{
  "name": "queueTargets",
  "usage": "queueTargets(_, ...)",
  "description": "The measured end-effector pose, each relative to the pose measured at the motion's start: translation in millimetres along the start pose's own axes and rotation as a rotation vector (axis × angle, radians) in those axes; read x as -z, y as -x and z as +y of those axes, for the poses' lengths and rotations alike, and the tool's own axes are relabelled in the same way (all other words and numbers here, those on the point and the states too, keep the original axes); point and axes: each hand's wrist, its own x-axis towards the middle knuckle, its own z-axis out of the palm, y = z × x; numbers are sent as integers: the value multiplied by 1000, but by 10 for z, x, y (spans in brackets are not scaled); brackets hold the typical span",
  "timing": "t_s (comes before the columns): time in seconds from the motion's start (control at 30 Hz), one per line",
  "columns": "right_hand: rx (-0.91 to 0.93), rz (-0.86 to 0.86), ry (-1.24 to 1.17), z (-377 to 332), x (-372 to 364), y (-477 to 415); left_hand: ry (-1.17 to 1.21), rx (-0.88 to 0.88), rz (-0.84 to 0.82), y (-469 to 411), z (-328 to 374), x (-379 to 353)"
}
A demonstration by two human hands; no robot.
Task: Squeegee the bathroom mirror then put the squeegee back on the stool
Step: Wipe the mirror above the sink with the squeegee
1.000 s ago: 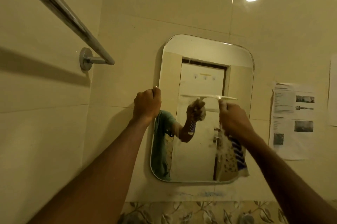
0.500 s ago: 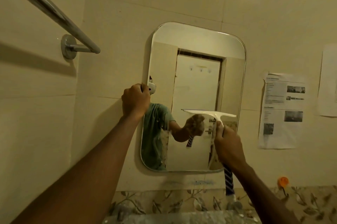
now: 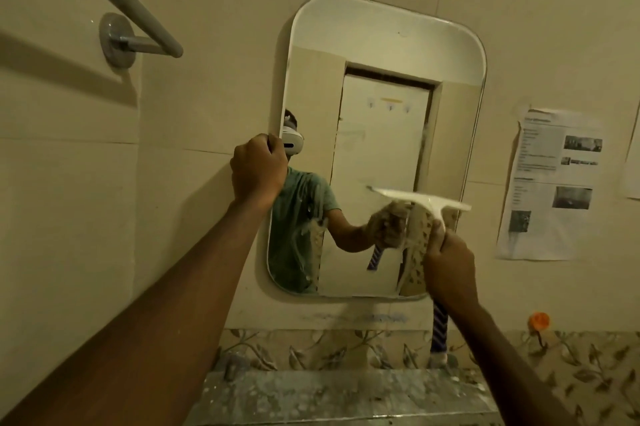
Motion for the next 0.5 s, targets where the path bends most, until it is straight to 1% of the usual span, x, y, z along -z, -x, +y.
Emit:
queueTargets(0.07, -56, -27, 16, 112, -49, 228, 5, -6, -6, 16, 14, 12)
queueTargets(0.13, -79, -71, 6, 67, 13, 298, 1, -11, -10, 29, 16, 24)
queueTargets(0.23, -7, -66, -46, -198, 215, -15, -15, -26, -16, 39, 15, 48)
queueTargets(0.37, 114, 40, -73, -513, 346, -639, -14, -42, -23, 31, -10, 47)
queueTargets(0.43, 128, 47, -50, -482, 302, -650, -17, -31, -20, 30, -8, 37)
queueTargets(0.5, 94, 14, -52, -275, 178, -420, -22, -29, -15, 28, -5, 28)
